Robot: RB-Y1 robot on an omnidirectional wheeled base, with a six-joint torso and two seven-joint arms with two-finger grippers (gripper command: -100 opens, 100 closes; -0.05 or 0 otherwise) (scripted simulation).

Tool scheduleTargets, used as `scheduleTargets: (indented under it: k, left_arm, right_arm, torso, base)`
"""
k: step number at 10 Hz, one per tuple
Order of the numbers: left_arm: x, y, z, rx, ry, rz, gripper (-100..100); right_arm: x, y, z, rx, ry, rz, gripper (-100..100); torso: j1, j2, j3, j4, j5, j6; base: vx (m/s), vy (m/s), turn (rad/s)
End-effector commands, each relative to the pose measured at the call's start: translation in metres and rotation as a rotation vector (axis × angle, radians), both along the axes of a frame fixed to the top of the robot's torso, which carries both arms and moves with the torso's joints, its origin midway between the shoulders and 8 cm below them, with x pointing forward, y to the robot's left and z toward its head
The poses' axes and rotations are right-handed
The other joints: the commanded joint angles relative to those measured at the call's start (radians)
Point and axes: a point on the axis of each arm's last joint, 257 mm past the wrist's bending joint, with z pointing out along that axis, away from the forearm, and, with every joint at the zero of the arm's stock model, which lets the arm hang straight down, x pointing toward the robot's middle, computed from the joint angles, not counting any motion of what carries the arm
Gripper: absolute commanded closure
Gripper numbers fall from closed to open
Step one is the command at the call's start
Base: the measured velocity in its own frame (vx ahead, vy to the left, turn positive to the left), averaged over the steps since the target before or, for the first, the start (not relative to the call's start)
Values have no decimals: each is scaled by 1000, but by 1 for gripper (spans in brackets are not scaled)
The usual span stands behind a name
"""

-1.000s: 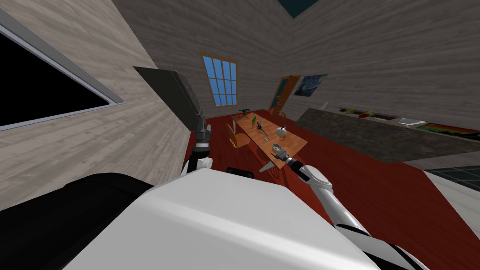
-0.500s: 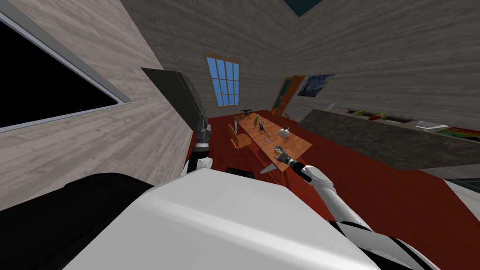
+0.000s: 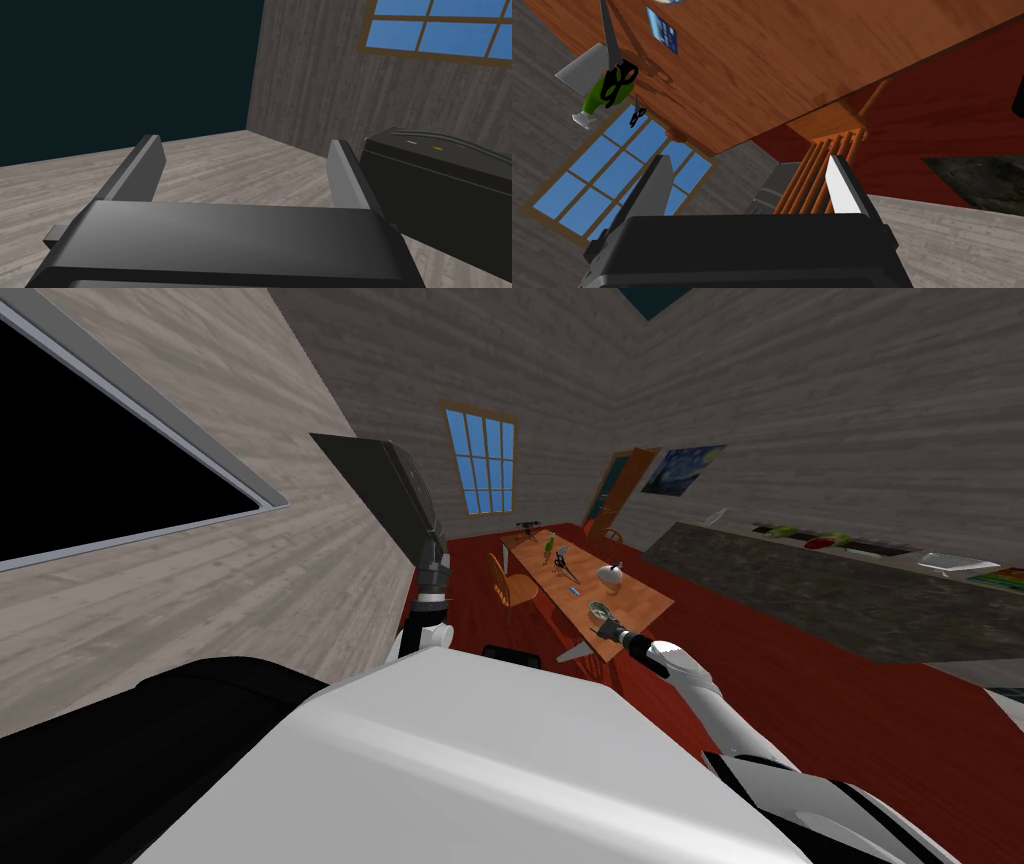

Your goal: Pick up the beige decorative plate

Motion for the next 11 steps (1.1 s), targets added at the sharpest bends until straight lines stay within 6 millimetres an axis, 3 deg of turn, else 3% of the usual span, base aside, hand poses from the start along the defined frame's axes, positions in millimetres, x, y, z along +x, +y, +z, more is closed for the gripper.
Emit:
scheduleTargets:
  k: [1,3,10,11]
  left_arm:
    - [0,0,0,0,0,0,0]
    - [0,0,0,0,0,0,0]
    - [0,0,0,0,0,0,0]
    - [0,0,0,0,0,0,0]
  right_arm:
    - [-5,-16,-10,-82,32,26,-100]
    - [-10,-22,-15,-84,46,11,-100]
    - [-53,-105,-51,-413,232,81,-100]
    - [-57,-108,-52,-418,240,78,-100]
  torso:
    - [0,0,0,0,0,0]
    - [0,-1,-1,0,0,0]
    - [1,-2,-1,0,0,0]
    - [1,-4,-2,-1,0,0]
  base:
    - [35,5,49]
    - [32,4,29]
    - [68,7,54]
    - [79,5,29]
